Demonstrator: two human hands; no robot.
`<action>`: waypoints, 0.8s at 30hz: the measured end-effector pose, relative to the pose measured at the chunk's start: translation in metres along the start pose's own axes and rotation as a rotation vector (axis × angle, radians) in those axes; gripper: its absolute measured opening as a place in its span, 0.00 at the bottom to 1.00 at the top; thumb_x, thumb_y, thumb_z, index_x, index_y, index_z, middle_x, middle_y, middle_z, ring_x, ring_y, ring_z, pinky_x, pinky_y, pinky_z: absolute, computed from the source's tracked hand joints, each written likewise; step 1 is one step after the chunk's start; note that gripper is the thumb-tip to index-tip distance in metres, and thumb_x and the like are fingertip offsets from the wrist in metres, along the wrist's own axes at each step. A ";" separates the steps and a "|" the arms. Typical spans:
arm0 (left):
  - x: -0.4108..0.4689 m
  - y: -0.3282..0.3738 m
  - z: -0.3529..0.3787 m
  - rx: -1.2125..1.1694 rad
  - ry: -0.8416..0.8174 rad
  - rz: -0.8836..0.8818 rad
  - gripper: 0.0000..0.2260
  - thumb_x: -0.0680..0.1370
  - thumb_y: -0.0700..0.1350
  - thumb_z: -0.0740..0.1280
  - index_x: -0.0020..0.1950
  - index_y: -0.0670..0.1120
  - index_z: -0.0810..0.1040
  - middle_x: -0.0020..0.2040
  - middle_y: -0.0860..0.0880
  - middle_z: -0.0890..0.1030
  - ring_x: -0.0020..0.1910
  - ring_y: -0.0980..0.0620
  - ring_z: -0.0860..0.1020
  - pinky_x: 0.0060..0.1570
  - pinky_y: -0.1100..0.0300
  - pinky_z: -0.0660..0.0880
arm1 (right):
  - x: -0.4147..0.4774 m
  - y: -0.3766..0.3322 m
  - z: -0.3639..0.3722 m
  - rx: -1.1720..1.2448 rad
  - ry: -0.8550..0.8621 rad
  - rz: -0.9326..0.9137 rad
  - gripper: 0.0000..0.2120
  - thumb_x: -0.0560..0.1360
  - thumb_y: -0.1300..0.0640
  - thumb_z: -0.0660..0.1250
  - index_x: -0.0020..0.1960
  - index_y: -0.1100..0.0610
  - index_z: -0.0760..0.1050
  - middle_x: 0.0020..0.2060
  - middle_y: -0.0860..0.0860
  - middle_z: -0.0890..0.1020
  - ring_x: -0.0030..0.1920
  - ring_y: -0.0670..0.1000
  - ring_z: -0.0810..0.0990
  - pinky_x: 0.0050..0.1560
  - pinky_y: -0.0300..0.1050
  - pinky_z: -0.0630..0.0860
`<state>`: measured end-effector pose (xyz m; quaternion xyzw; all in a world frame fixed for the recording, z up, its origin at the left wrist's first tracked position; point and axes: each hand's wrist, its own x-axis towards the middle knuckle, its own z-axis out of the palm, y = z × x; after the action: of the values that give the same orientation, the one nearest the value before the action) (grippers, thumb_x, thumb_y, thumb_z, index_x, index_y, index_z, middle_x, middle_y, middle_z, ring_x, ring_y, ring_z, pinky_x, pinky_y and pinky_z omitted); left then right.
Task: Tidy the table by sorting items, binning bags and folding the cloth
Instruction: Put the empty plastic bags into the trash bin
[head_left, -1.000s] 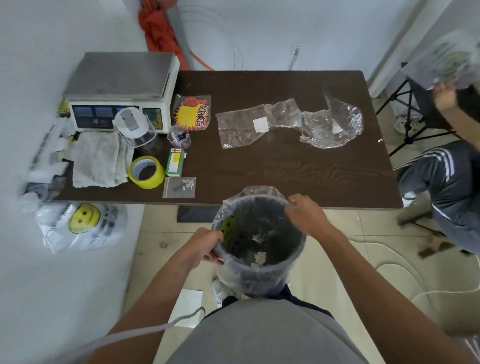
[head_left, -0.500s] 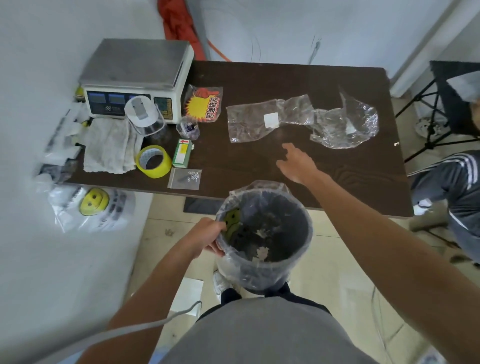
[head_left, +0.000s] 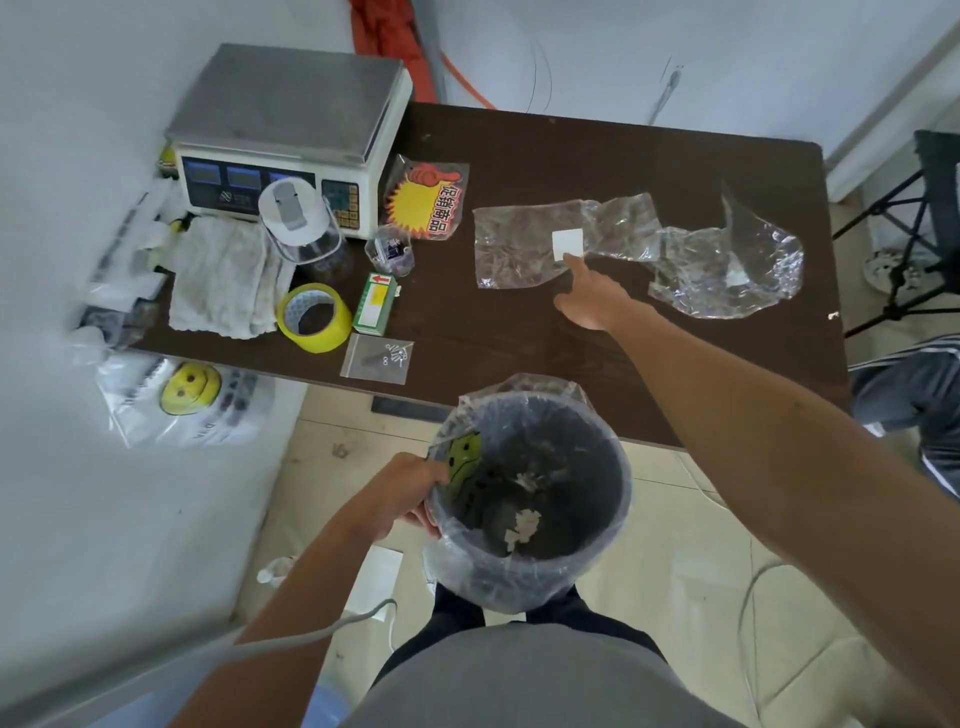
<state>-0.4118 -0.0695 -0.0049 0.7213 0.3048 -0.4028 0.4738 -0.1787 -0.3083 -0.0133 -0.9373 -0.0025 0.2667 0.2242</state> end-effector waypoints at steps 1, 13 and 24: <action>0.001 0.000 -0.001 0.000 -0.009 -0.007 0.11 0.78 0.39 0.64 0.52 0.32 0.80 0.36 0.36 0.85 0.30 0.43 0.84 0.35 0.55 0.81 | 0.004 -0.001 0.001 0.009 -0.007 0.008 0.35 0.80 0.51 0.60 0.81 0.47 0.46 0.74 0.58 0.69 0.71 0.64 0.70 0.69 0.59 0.68; 0.001 0.004 -0.004 -0.065 -0.025 -0.066 0.09 0.78 0.39 0.66 0.54 0.36 0.79 0.40 0.38 0.86 0.37 0.40 0.87 0.36 0.54 0.83 | 0.022 -0.001 0.016 0.051 0.037 0.022 0.27 0.80 0.52 0.60 0.78 0.53 0.60 0.67 0.57 0.76 0.66 0.62 0.74 0.59 0.52 0.71; 0.004 -0.004 -0.002 -0.063 -0.020 -0.032 0.11 0.79 0.42 0.66 0.56 0.36 0.79 0.45 0.36 0.86 0.38 0.41 0.87 0.38 0.53 0.83 | -0.023 0.008 0.047 0.290 0.332 0.016 0.13 0.80 0.50 0.64 0.57 0.54 0.83 0.52 0.50 0.85 0.51 0.53 0.83 0.52 0.45 0.76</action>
<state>-0.4122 -0.0656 -0.0099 0.6970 0.3242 -0.4074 0.4930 -0.2227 -0.2985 -0.0407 -0.9264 0.0802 0.1079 0.3518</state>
